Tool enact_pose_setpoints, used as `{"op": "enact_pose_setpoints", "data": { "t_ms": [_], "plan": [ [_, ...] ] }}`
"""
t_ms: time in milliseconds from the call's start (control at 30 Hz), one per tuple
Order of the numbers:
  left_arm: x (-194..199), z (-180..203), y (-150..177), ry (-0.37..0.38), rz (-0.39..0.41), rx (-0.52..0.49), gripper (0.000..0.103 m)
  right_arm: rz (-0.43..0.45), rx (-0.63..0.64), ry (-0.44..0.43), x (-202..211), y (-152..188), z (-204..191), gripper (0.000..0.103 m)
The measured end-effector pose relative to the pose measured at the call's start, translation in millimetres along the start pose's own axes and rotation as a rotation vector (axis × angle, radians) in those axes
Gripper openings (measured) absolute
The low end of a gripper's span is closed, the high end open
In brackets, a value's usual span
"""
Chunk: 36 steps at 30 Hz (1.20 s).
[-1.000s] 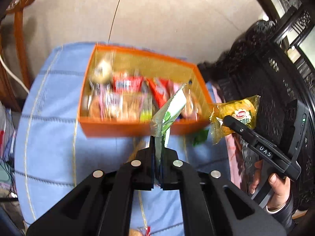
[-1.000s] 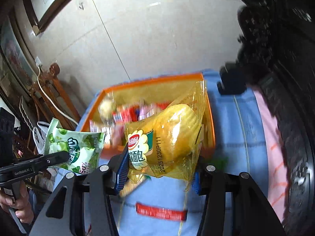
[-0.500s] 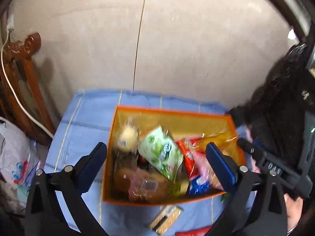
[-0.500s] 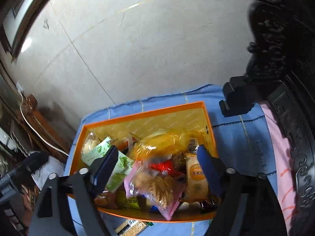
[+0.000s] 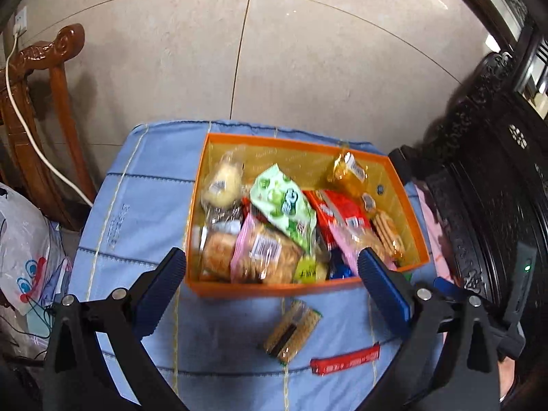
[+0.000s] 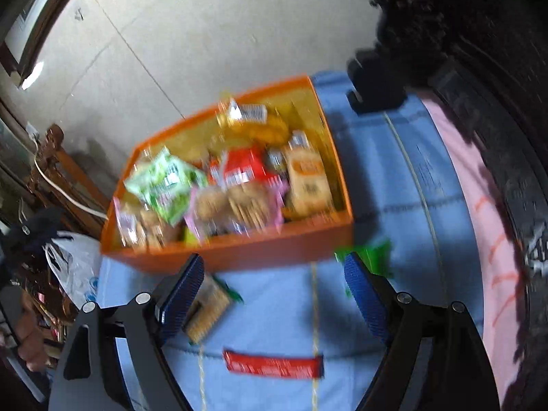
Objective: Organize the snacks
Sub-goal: 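Move both tools back over the remaining snacks, then grasp the cracker pack with the left tool while the right tool grasps the small green bag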
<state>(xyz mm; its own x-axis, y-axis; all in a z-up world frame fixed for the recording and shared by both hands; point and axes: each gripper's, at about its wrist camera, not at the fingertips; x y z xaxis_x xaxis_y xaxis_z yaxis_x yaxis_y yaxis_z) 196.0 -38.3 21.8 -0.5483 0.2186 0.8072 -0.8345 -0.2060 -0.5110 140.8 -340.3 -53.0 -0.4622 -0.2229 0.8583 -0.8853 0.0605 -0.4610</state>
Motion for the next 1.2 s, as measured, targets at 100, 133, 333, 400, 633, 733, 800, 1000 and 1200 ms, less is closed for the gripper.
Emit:
{"op": "enact_pose_setpoints", "data": {
  "t_ms": [100, 133, 333, 400, 633, 733, 800, 1000, 1200],
  "plan": [
    [5, -1, 17, 0.001, -0.019, -0.022, 0.098, -0.078, 0.033, 0.009, -8, 32, -3, 0.086],
    [6, -1, 23, 0.005, -0.031, -0.032, 0.098, -0.107, 0.052, 0.01, -11, 44, -6, 0.086],
    [-24, -5, 78, -0.036, -0.198, -0.091, 0.098, -0.22, 0.099, 0.026, -29, 96, -8, 0.086],
    [-39, -8, 97, -0.074, -0.254, -0.097, 0.098, -0.221, 0.087, 0.039, -30, 102, -4, 0.086],
    [-64, -26, 140, -0.113, -0.365, -0.047, 0.098, -0.119, 0.025, 0.147, -31, 80, 34, 0.086],
    [-71, -31, 146, -0.138, -0.383, -0.034, 0.098, -0.118, 0.034, 0.19, -44, 63, 47, 0.086],
    [-72, -34, 146, -0.147, -0.386, -0.023, 0.098, -0.11, 0.05, 0.206, -56, 49, 51, 0.085],
    [-89, -29, 141, -0.177, -0.388, -0.037, 0.098, -0.122, 0.165, 0.222, -94, 21, 54, 0.034],
    [-120, 2, 128, -0.155, -0.384, -0.133, 0.098, -0.102, 0.063, 0.134, -84, 27, 69, 0.029]
  ]
}}
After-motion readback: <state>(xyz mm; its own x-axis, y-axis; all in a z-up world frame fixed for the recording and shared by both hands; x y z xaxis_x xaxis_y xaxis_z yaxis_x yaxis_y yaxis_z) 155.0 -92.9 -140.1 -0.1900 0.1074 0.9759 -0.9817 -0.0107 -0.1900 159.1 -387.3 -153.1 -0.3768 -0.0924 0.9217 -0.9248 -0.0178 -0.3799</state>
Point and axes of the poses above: each gripper's, at about its wrist camera, not at the fingertips, and x roughly against the way its jaws point, z to its right, y to its underside, and after that the axes turned 10 degrees about x, right-handed
